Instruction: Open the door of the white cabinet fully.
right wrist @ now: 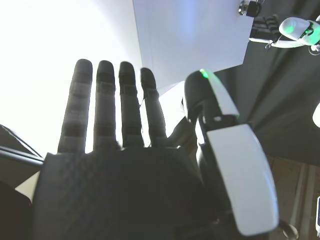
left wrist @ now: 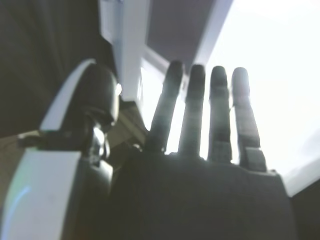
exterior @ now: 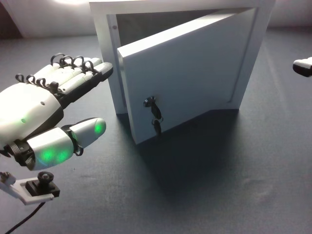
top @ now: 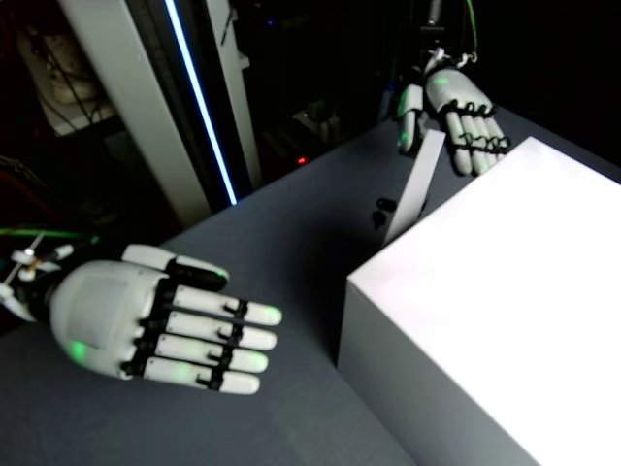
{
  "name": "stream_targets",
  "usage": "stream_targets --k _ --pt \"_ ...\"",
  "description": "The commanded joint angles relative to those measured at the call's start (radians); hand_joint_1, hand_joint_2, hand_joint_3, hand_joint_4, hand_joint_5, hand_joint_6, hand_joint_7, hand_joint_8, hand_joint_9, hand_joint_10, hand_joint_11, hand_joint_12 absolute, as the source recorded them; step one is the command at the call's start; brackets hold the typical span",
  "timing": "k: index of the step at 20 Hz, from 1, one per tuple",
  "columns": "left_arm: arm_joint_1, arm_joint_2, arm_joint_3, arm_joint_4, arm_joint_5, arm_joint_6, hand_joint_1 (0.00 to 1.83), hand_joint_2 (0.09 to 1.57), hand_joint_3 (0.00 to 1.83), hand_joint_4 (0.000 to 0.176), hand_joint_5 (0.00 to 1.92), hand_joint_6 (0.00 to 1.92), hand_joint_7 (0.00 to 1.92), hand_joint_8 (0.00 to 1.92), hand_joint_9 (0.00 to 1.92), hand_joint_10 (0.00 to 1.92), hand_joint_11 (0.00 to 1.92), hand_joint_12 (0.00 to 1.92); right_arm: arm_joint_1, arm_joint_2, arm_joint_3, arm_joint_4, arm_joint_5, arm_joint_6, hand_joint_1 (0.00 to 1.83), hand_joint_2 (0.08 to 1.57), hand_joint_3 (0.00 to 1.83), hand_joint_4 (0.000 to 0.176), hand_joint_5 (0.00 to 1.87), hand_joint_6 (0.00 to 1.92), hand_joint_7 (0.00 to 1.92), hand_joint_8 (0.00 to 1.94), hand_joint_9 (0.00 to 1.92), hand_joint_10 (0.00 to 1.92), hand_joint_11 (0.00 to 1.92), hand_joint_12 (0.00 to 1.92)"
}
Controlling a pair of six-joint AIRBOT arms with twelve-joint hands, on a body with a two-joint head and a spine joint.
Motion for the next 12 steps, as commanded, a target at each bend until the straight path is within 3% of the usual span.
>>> stream_targets --k 1,6,11,12 --pt "-0.014 -0.003 0.005 0.011 -0.126 -0.006 0.0 1.45 0.0 0.0 0.08 0.0 0.07 0.0 0.07 0.0 0.0 0.26 0.003 0.002 0.006 0.026 0.123 0.013 0.49 1.43 0.0 0.0 0.28 0.0 0.31 0.0 0.26 0.0 0.19 0.06" --pt "-0.046 -0.016 0.009 0.053 -0.089 -0.006 0.0 1.47 0.0 0.0 0.13 0.0 0.12 0.0 0.15 0.0 0.0 0.52 0.003 0.002 0.008 0.027 0.123 0.023 0.53 1.42 0.0 0.0 0.31 0.01 0.33 0.01 0.27 0.0 0.21 0.06" --pt "-0.079 -0.02 0.009 0.109 -0.065 -0.018 0.06 1.48 0.0 0.013 0.07 0.0 0.1 0.0 0.13 0.0 0.0 0.52 0.003 0.002 0.01 0.028 0.123 0.027 0.51 1.42 0.0 0.0 0.31 0.0 0.33 0.0 0.27 0.0 0.2 0.05" --pt "-0.08 -0.021 0.009 0.114 -0.066 -0.023 0.05 1.48 0.0 0.0 0.08 0.0 0.1 0.0 0.13 0.0 0.0 0.53 0.003 0.002 0.01 0.029 0.123 0.027 0.52 1.43 0.0 0.0 0.31 0.0 0.34 0.0 0.28 0.0 0.21 0.05"
